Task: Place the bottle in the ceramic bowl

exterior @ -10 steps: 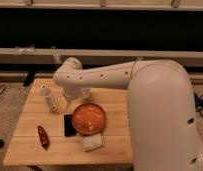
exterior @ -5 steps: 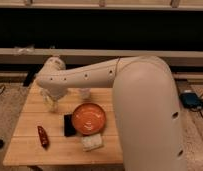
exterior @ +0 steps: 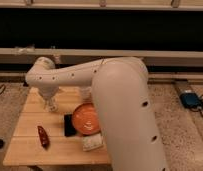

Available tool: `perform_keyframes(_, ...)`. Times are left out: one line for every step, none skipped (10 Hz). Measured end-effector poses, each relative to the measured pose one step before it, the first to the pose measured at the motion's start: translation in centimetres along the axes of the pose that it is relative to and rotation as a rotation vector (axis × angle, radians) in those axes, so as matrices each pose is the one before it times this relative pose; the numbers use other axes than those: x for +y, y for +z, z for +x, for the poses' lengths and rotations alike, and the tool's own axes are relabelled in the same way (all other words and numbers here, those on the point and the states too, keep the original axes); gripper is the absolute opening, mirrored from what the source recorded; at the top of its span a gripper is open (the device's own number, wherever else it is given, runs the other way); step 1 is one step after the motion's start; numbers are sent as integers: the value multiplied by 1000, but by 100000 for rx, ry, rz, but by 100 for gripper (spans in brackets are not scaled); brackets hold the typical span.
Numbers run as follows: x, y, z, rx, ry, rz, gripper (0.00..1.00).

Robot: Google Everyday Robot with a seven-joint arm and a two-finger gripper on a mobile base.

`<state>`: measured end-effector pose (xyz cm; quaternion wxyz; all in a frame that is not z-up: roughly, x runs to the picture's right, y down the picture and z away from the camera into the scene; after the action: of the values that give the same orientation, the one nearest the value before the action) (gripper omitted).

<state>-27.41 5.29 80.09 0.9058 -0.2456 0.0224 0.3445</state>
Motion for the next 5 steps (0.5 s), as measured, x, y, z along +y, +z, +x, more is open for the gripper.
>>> perform_keyframes(96,384,-905,14,-31,168,80)
perform_keyframes(32,363,-661,302,84,314,80)
perform_keyframes(44,305,-582,53,435,-91,80)
perform_keyframes(-174,319,-528,12,822,42,80)
perform_keyframes(66,164,-376,-97,578,-349,80)
